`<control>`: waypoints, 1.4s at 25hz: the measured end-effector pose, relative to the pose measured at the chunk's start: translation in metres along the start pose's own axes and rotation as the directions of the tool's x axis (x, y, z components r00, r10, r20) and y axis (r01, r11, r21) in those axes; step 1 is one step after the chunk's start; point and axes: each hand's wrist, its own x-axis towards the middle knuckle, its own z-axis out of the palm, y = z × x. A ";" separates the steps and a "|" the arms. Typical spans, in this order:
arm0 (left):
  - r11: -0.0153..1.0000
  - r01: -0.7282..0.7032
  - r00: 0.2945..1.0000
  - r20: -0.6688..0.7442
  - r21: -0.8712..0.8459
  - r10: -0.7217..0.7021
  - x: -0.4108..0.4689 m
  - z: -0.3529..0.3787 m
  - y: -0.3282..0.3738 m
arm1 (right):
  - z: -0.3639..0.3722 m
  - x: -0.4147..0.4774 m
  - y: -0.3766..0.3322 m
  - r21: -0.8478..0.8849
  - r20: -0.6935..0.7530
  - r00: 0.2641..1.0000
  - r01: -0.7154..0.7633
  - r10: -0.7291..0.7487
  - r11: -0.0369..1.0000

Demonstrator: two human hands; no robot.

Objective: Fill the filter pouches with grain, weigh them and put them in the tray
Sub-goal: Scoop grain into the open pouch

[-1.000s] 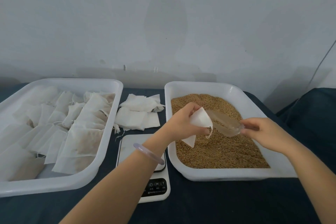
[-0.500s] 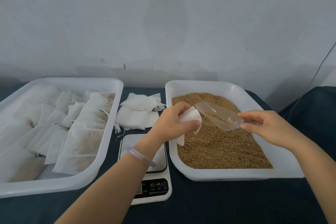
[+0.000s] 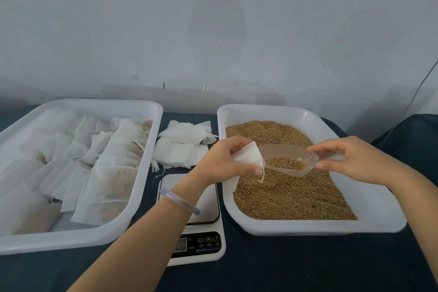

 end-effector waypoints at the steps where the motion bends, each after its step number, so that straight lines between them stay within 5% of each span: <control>1: 0.999 0.002 1.000 0.031 0.036 -0.003 0.001 -0.001 -0.001 | -0.002 0.001 -0.002 -0.019 0.006 1.000 0.003 -0.003 1.000; 13: 0.953 -0.024 0.999 0.033 0.301 0.015 0.027 0.027 0.019 | -0.027 0.006 0.006 -0.184 -0.006 1.000 -0.025 0.024 0.983; 19: 0.924 -0.042 0.979 0.202 0.381 -0.039 0.043 0.039 0.027 | -0.038 0.007 0.009 -0.420 -0.071 0.997 -0.066 0.040 0.905; 25: 0.907 -0.004 0.985 0.158 0.421 -0.070 0.043 0.048 0.016 | -0.028 0.014 0.011 -0.479 -0.081 0.996 -0.057 0.020 0.876; 31: 0.677 -0.087 0.982 0.176 0.731 -0.063 0.038 0.051 0.011 | -0.002 0.023 -0.005 -0.596 -0.105 0.993 -0.026 -0.046 0.803; 35: 0.651 -0.085 0.992 0.125 0.754 -0.015 0.031 0.052 0.010 | 0.002 0.022 -0.019 -0.680 -0.115 0.989 -0.011 -0.092 0.733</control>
